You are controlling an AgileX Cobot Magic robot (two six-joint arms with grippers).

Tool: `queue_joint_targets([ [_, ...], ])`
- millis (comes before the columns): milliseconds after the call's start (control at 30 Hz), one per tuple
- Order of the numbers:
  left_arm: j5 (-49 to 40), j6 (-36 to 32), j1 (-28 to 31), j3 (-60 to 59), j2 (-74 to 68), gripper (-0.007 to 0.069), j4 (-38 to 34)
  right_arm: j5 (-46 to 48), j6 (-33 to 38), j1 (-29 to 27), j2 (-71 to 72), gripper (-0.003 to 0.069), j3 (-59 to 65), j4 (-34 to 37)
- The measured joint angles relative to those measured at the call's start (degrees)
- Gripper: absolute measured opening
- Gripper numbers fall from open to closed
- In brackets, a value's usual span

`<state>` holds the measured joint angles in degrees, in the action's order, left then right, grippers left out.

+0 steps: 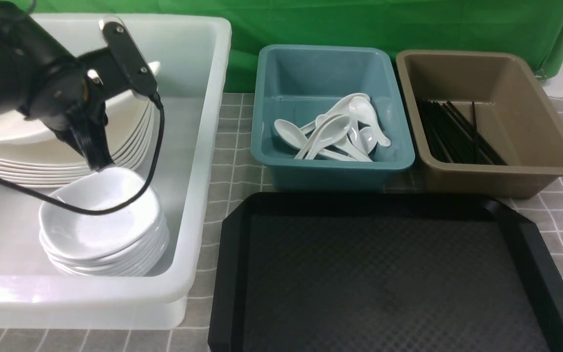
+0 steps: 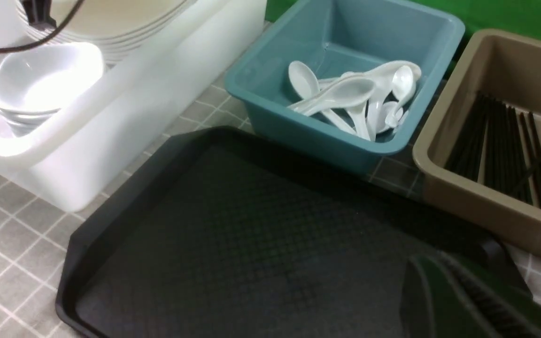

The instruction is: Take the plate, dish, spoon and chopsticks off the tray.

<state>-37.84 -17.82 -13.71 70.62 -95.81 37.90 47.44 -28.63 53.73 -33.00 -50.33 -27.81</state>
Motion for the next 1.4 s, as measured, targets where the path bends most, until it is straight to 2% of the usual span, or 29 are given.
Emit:
queue_joint_targets([
  [467, 3.0, 4.8, 1.8, 0.5, -6.9, 0.0029, 3.4, 1.1, 2.7, 0.0, 0.0, 0.0024, 0.0, 5.2],
  [667, 5.4, 5.8, 2.8, 0.5, -8.3, 0.0086, 1.8, 1.1, 2.8, 0.0, 0.0, 0.0024, 0.0, 6.9],
  [767, 5.5, 5.8, 2.8, 0.5, -8.4, 0.0169, 1.2, 1.2, 4.4, 0.0, 0.0, 0.0024, 0.0, 9.0],
  [1000, 5.4, 5.8, 2.8, 0.5, -7.2, 0.0465, -1.2, 1.2, 7.0, 0.0, 0.0, 0.0024, 0.0, 12.1],
  [1167, 5.9, 5.8, 2.6, 0.5, -2.1, 0.0575, -6.7, 1.2, 7.2, 0.0, 0.0, 0.0024, 0.0, 12.8],
  [1300, 7.2, 8.6, 0.5, 0.5, 5.5, 0.0554, -14.6, 1.2, 7.2, 0.0, 0.0, 0.0024, 0.0, 13.0],
  [1367, 7.5, 10.9, -1.4, 0.3, 10.6, 0.0489, -21.0, 1.2, 7.2, 0.0, 0.0, 0.0024, 0.0, 13.0],
  [1400, 7.8, 11.5, -2.4, 0.1, 13.9, 0.0416, -24.6, 1.2, 7.2, 0.0, 0.0, 0.0024, 0.0, 13.0],
])
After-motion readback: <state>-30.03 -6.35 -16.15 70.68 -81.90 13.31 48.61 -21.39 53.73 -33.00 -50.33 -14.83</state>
